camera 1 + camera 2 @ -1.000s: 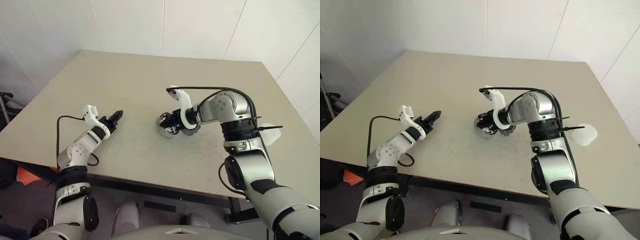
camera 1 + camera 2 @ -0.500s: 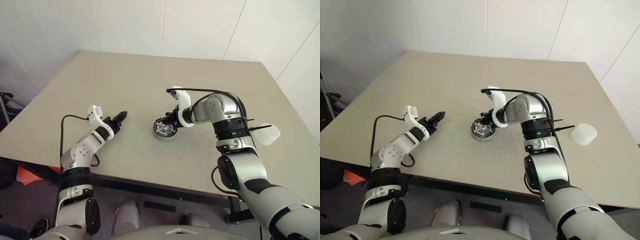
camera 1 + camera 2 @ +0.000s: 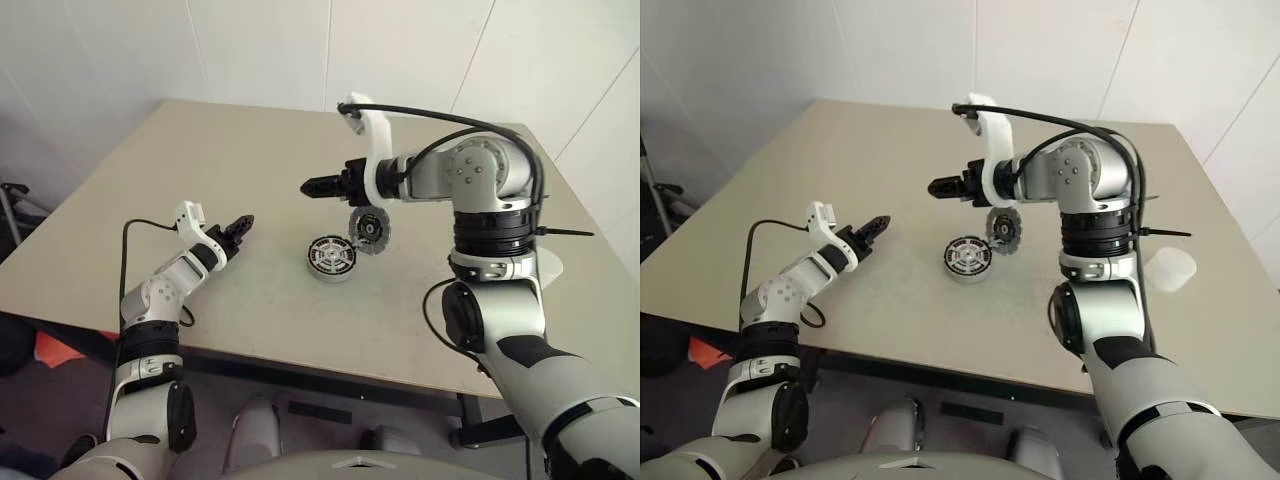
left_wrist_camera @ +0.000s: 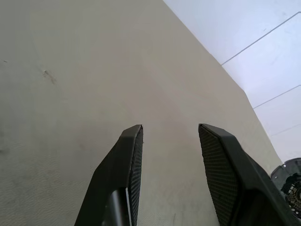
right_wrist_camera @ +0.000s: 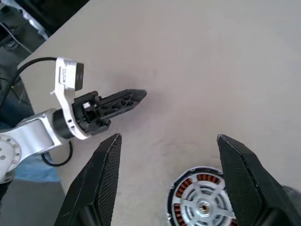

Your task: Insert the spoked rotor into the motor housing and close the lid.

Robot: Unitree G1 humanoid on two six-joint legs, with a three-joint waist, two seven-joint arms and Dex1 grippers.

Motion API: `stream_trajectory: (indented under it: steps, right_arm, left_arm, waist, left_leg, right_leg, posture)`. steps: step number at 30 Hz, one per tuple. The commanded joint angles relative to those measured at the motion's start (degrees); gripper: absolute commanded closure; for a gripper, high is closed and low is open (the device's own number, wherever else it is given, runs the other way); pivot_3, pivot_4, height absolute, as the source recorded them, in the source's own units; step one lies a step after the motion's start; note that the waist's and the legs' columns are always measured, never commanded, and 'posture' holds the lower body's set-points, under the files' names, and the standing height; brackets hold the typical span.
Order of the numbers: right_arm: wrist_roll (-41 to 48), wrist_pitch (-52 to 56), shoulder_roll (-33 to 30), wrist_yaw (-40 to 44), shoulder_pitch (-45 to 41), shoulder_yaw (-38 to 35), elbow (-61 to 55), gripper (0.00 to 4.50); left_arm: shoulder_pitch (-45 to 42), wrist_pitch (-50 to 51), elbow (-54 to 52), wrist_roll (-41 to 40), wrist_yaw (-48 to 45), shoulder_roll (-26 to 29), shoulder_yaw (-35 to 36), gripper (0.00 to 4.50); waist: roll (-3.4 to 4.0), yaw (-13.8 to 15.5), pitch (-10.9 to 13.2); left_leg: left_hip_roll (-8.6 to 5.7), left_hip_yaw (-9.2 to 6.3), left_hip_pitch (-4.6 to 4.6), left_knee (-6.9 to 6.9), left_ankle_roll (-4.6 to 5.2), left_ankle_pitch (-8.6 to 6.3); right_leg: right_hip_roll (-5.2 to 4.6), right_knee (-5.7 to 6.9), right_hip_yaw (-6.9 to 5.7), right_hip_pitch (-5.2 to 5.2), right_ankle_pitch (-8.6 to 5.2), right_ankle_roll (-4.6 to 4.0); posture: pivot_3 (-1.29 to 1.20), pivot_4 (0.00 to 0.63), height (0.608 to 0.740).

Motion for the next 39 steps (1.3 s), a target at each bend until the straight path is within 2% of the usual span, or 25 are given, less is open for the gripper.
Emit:
stream_trajectory:
  steps: [1, 3, 6, 10, 13, 14, 20, 29, 34, 39]
  right_arm:
    - [-4.06, -15.78, -8.73, 8.81, 1.66, 7.36, -3.74, 0.87]
    - [-8.78, -25.76, -14.30, 11.85, 3.06, 10.10, -0.95, 0.87]
    - [-15.08, -37.06, -20.60, 13.81, 5.53, 12.45, 3.23, 1.79]
    - [-23.62, -50.55, -27.94, 16.22, 13.62, 16.06, 6.81, 3.16]
    - [-25.62, -54.10, -28.90, 17.56, 18.98, 16.40, 8.46, 4.24]
    - [-25.90, -54.27, -28.53, 18.12, 21.20, 16.86, 7.34, 4.48]
    - [-25.63, -50.44, -22.12, 17.67, 26.91, 17.21, -0.92, 4.48]
    - [-22.45, -40.15, -10.91, 15.88, 26.56, 17.64, -12.18, 4.48]
    - [-22.59, -37.66, -6.25, 14.09, 26.76, 18.95, -11.09, 4.48]
    - [-23.15, -37.66, -0.60, 11.60, 28.68, 20.33, -3.57, 4.48]
  left_arm:
    - [-2.53, -1.57, 0.85, 0.46, -1.55, 0.55, -0.66, 2.52]
    - [-3.19, -1.62, 1.38, 0.73, -2.06, 0.62, -1.09, 2.52]
    - [-3.86, -1.08, 1.17, 0.47, -2.89, 1.10, -1.27, 2.52]
    - [-5.63, 1.92, -0.39, -0.85, -4.49, 2.65, -1.49, 2.52]
    - [-7.89, 2.73, 0.49, -0.78, -4.95, 3.76, -1.51, 2.52]
    - [-8.93, 2.57, 1.50, -0.49, -5.02, 3.98, -1.59, 2.52]
    - [-11.41, 1.89, 4.82, 0.85, -5.48, 3.48, -2.79, 2.52]
    - [-11.52, 1.27, 6.93, 1.98, -5.36, 2.60, -3.16, 2.52]
    - [-11.53, 0.55, 7.90, 2.30, -5.04, 2.51, -2.60, 2.52]
    - [-12.02, 0.16, 7.99, 2.08, -4.42, 2.88, -1.74, 2.52]
  waist:
    - [-0.02, 0.05, 0.00]
    - [-0.02, 0.02, -0.01]
    - [-0.03, 0.07, -0.01]
    - [-0.06, -0.08, -0.01]
    - [-0.06, -0.30, -0.01]
    - [-0.04, -0.33, 0.00]
    - [0.01, -1.47, 0.01]
    - [0.01, -1.71, 0.01]
    - [0.01, -1.64, 0.01]
    - [0.01, -1.78, 0.01]
  left_leg:
    - [0.00, 0.00, 0.01, 0.01, 0.00, 0.00]
    - [0.02, -0.01, 0.10, 0.04, 0.00, 0.00]
    - [0.02, -0.01, 0.11, 0.08, 0.00, 0.00]
    - [0.01, 0.00, 0.08, 0.13, 0.02, 0.00]
    - [0.04, 0.00, 0.08, 0.16, 0.09, -0.04]
    - [0.03, 0.01, 0.07, 0.19, 0.13, -0.06]
    - [0.04, 0.15, 0.10, 0.60, 0.52, -0.28]
    - [0.11, 0.09, 0.20, 0.82, 0.87, -0.46]
    - [0.10, 0.04, 0.18, 0.82, 0.86, -0.46]
    - [0.13, -0.01, 0.20, 0.79, 0.85, -0.45]
  right_leg:
    - [-0.01, 0.00, 0.00, 0.03, 0.00, 0.00]
    - [-0.01, 0.00, -0.01, 0.15, 0.00, 0.00]
    - [-0.01, 0.03, -0.02, 0.21, -0.01, -0.02]
    - [0.00, 0.03, -0.01, 0.18, -0.01, -0.03]
    - [0.02, 0.04, -0.03, 0.18, -0.07, -0.15]
    - [0.02, 0.05, -0.02, 0.16, -0.11, -0.23]
    - [0.04, 0.38, 0.00, 0.06, -0.13, -0.27]
    - [0.03, 0.45, 0.01, 0.32, -0.09, -0.33]
    - [0.01, 0.43, 0.02, 0.36, -0.09, -0.33]
    - [0.03, 0.43, 0.02, 0.36, -0.09, -0.33]
  posture:
    - [0.00, 0.000, 0.740]
    - [0.00, 0.000, 0.740]
    - [0.00, 0.000, 0.740]
    - [0.00, 0.000, 0.740]
    - [0.00, 0.000, 0.740]
    - [0.00, 0.000, 0.740]
    - [0.00, 0.000, 0.740]
    - [0.00, 0.000, 0.740]
    - [0.00, 0.000, 0.740]
    - [0.00, 0.000, 0.740]
